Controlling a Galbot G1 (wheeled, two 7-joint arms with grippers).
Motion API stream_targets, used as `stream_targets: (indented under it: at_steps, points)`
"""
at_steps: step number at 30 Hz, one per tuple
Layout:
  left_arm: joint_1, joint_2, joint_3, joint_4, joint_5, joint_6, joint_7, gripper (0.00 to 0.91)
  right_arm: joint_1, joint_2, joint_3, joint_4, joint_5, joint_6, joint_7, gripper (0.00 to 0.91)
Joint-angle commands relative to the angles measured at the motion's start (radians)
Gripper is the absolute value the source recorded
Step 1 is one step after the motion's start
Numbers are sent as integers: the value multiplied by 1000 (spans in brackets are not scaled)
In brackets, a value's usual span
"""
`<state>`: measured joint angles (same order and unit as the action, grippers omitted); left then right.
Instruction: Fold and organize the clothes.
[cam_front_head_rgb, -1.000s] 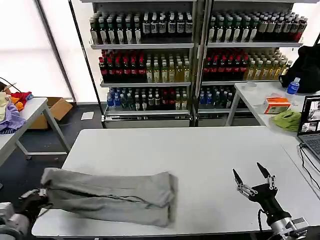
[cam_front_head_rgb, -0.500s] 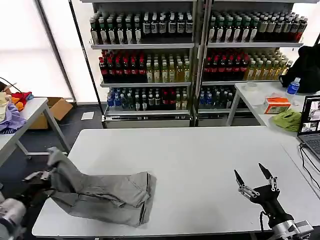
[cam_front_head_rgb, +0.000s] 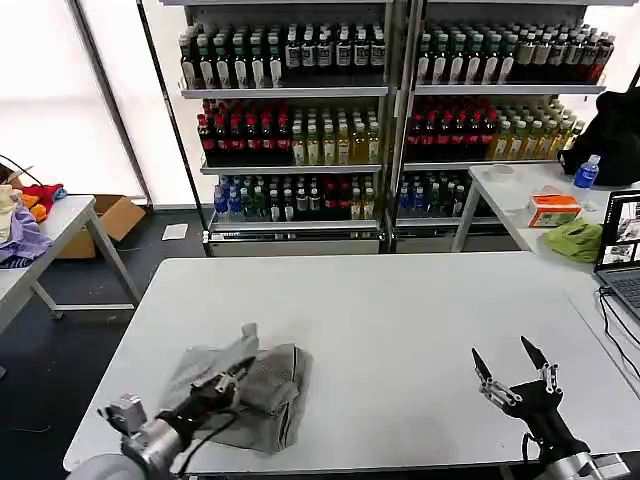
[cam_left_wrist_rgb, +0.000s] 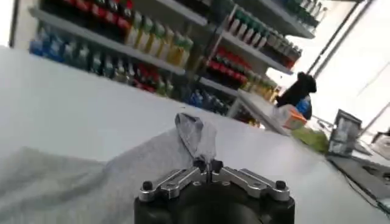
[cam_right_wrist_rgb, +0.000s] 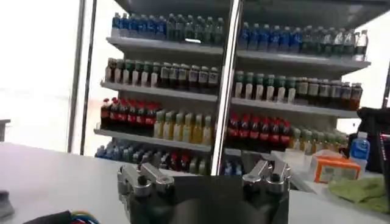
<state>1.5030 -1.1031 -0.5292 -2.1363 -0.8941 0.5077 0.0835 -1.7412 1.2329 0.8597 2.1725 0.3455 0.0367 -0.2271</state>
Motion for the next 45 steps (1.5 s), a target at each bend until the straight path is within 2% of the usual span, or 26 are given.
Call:
stream_targets:
  at_steps: [1, 2, 7, 12, 15, 19, 23, 24, 27, 32, 36, 45]
  points:
    - [-102, -104, 216, 169, 59, -26, 2, 464, -7, 5, -6, 3, -1, 3, -3, 907]
    - [-115, -109, 220, 179, 83, -20, -7, 907, -7, 5, -7, 5, -1, 2, -3, 907]
    - [-104, -119, 201, 149, 138, -26, -28, 907, -9, 5, -16, 33, 6, -17, -7, 907]
    - [-33, -113, 118, -59, 97, -6, -53, 907, -6, 8, -32, 52, 5, -24, -12, 907]
    - [12, -97, 39, -225, 22, 5, -64, 907, -4, 10, -40, 56, 2, -26, -12, 907]
    - [36, -62, -98, -342, -17, 8, -85, 907, -3, 12, -44, 60, 1, -27, -12, 907]
    - [40, -46, -211, -188, 226, -7, -89, 907, -3, 11, -51, 56, -1, -24, -12, 907]
    - [49, -47, -209, -139, 365, -12, -90, 907, -3, 11, -53, 54, -6, -22, -12, 907]
    - [91, -60, -169, -26, 549, 11, -93, 907, -5, 10, -53, 53, -8, -21, -11, 907]
    - [90, -97, -88, 108, 606, -7, -85, 907, -9, 9, -53, 54, -7, -21, -12, 907]
    - [56, -114, -76, 153, 636, -10, -80, 907, -10, 6, -52, 57, 1, -25, -9, 907]
    - [50, -61, -135, 163, 635, -41, -82, 907, -16, 5, -43, 52, 0, -23, -12, 907]
